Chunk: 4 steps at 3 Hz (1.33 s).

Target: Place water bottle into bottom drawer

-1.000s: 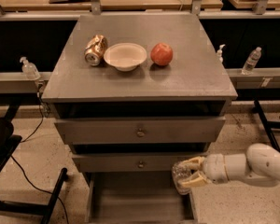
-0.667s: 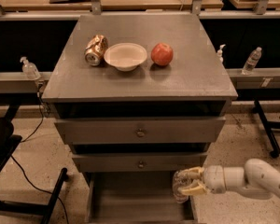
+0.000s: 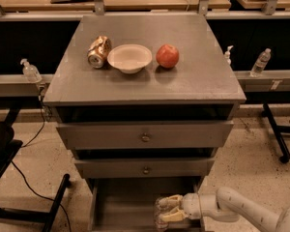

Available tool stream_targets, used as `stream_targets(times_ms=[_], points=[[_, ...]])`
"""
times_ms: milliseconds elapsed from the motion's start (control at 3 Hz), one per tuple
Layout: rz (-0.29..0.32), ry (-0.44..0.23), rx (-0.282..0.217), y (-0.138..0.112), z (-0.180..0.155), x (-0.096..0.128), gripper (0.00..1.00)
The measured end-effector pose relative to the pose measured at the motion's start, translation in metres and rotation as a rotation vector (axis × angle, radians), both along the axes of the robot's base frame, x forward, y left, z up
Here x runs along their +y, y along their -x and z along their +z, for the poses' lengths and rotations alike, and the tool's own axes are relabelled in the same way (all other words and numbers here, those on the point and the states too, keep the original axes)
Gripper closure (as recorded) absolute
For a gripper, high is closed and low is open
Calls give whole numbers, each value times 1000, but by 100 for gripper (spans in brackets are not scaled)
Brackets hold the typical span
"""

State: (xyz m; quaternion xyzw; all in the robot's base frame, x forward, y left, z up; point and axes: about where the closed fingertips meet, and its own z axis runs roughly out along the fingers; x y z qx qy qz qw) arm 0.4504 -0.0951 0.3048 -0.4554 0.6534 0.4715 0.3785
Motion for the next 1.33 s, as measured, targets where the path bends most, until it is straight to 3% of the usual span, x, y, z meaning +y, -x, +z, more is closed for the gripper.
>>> stream_targets(times_ms=[333,667,1000,1333], points=[[0,1,0,0,0,0,100],[8,-18,-43,-1,4,9,100],[-5,-61,-150,-11,12,11,100],[-21,-54,-262,-29,15,2,100]])
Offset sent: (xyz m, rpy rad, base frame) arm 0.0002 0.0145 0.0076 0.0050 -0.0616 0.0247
